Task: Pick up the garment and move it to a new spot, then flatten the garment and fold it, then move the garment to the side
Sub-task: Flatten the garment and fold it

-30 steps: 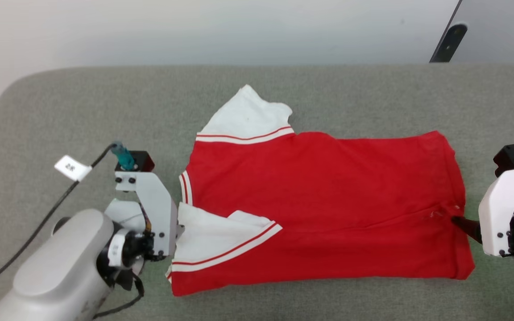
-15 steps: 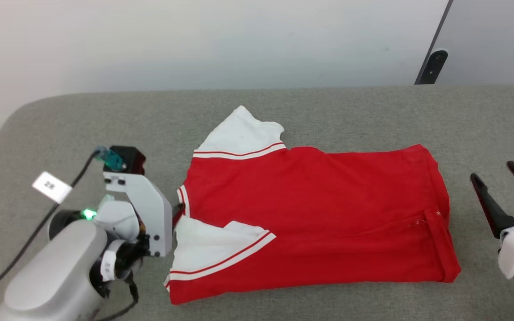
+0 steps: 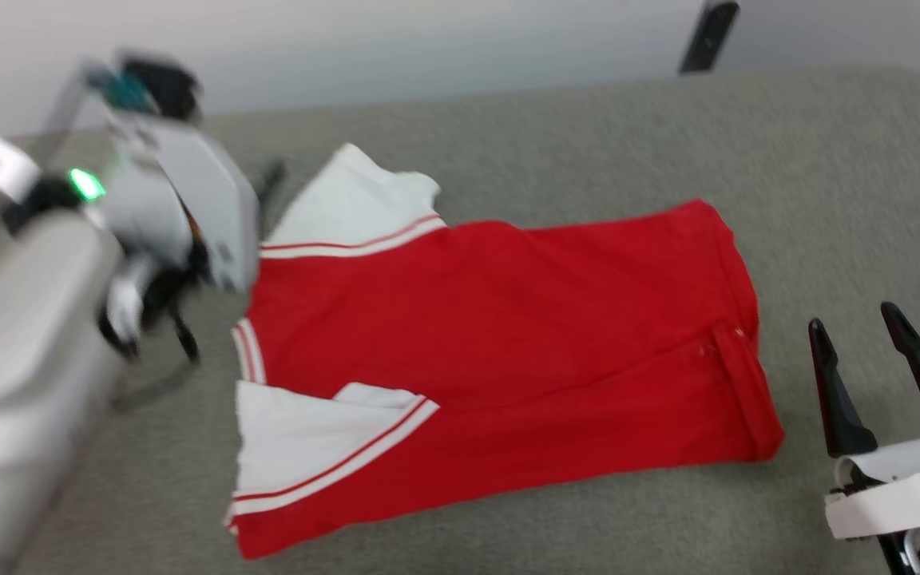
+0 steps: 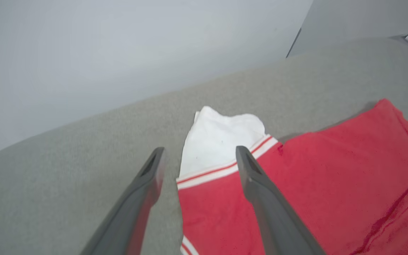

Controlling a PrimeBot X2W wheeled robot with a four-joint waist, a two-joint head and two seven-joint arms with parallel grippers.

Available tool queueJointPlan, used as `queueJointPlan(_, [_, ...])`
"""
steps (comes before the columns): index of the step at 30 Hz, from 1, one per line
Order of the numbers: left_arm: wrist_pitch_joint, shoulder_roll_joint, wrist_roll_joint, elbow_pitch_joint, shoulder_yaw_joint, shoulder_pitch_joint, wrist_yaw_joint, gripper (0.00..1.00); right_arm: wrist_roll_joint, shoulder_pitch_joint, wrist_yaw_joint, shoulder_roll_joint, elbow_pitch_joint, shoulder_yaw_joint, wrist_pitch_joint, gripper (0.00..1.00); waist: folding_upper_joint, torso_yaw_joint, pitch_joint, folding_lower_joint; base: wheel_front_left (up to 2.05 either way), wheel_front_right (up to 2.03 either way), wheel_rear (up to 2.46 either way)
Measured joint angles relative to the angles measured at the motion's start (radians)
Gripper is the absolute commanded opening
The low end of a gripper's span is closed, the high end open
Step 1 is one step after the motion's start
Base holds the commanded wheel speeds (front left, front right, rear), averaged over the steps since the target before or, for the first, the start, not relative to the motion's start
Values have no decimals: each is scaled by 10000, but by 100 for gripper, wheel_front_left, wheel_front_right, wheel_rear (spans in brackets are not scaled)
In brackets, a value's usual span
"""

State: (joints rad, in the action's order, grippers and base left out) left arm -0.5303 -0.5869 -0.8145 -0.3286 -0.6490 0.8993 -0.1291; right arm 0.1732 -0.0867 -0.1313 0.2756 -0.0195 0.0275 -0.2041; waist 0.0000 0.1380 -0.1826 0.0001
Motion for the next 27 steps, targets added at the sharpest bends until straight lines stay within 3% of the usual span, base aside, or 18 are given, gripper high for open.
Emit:
queueJointPlan(6, [176,-61,462,-1455,54,1912,675,100,-150,-333,0,-355,-115,198,-428,100,0,655,-899,0,0,0,0])
queueJointPlan(12, [242,77,477,-2970,257,3187,1034,100,-21,-603,0,-779,-140,253,-558,100,0,1375,-1833,0,0,0,0])
queueJointPlan(18, [-1317,178,320,-4316,-40,3918,1329,100,161,-782,0,-1001,-86,309,-570,100,0,2010,-2708,0,0,0,0])
queueJointPlan(22, [-2821,146,320,-5028,-349,4365,1152,100,347,-900,0,-1124,-107,268,-570,100,0,2353,-3226,-1,0,0,0])
queueJointPlan(27, [-4370,90,430,-5474,-566,5081,612,100,522,-1051,0,-1233,-63,353,-570,100,0,2681,-3741,0,0,0,0])
